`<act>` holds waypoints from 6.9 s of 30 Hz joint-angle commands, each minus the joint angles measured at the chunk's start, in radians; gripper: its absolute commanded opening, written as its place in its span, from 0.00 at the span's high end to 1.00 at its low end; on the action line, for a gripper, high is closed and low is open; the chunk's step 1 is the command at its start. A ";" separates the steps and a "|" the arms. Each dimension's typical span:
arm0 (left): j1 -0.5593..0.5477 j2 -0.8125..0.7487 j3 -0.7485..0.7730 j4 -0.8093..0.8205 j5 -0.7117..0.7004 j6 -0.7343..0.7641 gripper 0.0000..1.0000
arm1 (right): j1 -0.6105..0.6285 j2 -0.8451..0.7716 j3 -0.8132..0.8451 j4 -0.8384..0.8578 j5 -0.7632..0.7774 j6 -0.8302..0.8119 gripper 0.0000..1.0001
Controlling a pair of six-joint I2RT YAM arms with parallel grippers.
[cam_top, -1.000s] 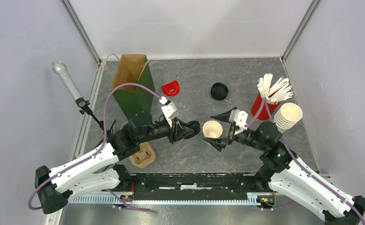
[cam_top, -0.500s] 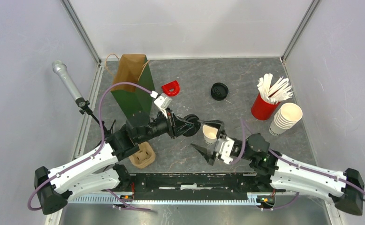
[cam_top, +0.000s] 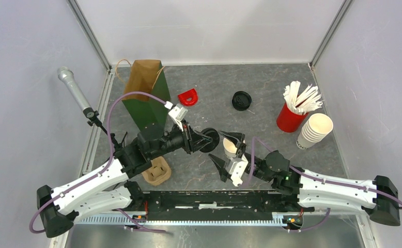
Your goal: Pack the takeout coffee
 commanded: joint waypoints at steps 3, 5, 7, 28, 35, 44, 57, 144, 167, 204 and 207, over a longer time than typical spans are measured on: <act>-0.001 -0.032 0.035 0.004 0.037 0.019 0.72 | 0.006 0.024 0.070 -0.008 0.015 -0.006 0.02; -0.001 -0.031 0.035 0.004 0.047 0.021 0.72 | 0.006 0.035 0.080 -0.017 0.006 -0.001 0.02; -0.001 -0.032 0.034 0.004 0.052 0.021 0.72 | 0.005 0.040 0.082 -0.013 0.000 0.003 0.02; -0.001 -0.054 0.068 -0.112 -0.069 0.073 0.17 | 0.007 -0.004 0.051 -0.080 0.129 0.151 0.18; -0.001 -0.063 0.101 -0.184 -0.198 0.133 0.00 | 0.003 -0.006 0.135 -0.467 0.448 0.492 0.17; 0.021 0.137 0.182 -0.249 -0.164 0.064 0.03 | -0.208 0.063 0.252 -0.799 0.339 0.697 0.16; 0.103 0.309 0.123 -0.006 0.008 -0.104 0.14 | -0.351 0.204 0.394 -0.919 0.118 0.743 0.17; 0.148 0.744 0.012 0.224 0.160 -0.060 0.60 | -0.806 0.141 0.030 -0.613 -0.317 0.821 0.63; 0.018 0.828 -0.058 0.094 -0.025 -0.148 0.60 | -0.808 -0.022 -0.202 -0.543 -0.271 0.966 0.66; 0.009 0.567 -0.066 0.129 0.019 -0.108 0.46 | -0.806 0.203 -0.092 -0.226 -0.665 0.956 0.66; 0.002 0.572 -0.068 0.128 0.002 -0.110 0.46 | -0.806 0.191 -0.054 -0.288 -0.621 0.943 0.62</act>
